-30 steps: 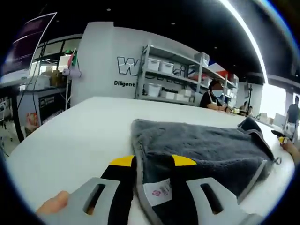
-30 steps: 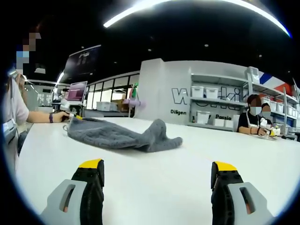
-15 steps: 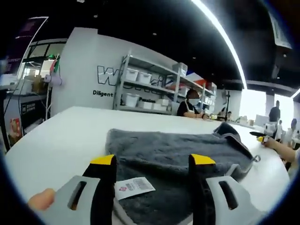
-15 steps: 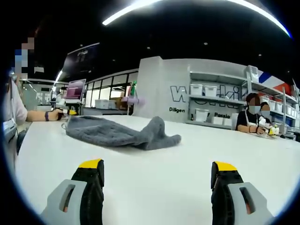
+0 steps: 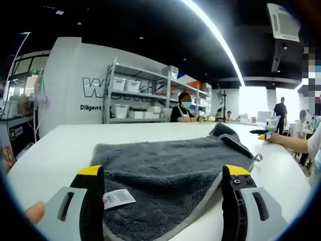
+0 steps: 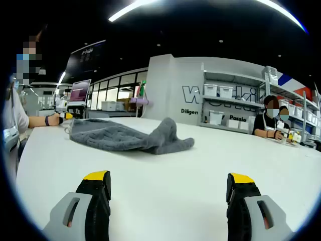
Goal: Fold the towel on the table until its edges align and the towel forms a compact rectangular stack.
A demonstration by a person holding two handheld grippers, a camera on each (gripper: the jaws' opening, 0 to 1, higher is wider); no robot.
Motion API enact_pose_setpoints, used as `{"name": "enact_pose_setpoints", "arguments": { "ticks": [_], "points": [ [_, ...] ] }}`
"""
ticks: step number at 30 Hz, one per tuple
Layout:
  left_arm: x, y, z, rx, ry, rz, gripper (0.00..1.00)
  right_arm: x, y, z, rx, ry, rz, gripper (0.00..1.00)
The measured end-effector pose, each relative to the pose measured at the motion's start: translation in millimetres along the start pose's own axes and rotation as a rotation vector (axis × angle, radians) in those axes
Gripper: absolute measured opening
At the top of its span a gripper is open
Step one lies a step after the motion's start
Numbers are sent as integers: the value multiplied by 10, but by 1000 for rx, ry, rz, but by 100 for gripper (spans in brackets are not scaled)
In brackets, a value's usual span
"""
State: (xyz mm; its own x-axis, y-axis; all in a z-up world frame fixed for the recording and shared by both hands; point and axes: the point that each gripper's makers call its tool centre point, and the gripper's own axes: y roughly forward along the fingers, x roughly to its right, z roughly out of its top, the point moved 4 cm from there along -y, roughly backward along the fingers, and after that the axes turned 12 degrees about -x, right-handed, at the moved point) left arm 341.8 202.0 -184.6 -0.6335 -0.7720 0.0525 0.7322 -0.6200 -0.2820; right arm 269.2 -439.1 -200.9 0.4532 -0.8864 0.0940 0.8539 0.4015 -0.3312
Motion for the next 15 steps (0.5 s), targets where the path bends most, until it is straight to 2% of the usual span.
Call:
{"name": "enact_pose_setpoints", "arguments": {
  "ticks": [7, 10, 15],
  "points": [
    [27, 3, 11, -2, -10, -40, 99, -27, 14, -15, -14, 0, 4, 99],
    [-17, 4, -1, -9, -28, -34, 99, -30, 5, -5, -4, 7, 6, 99],
    [-6, -16, 23, 15, -56, -42, 99, -28, -2, 12, 6, 22, 9, 99]
  ]
}}
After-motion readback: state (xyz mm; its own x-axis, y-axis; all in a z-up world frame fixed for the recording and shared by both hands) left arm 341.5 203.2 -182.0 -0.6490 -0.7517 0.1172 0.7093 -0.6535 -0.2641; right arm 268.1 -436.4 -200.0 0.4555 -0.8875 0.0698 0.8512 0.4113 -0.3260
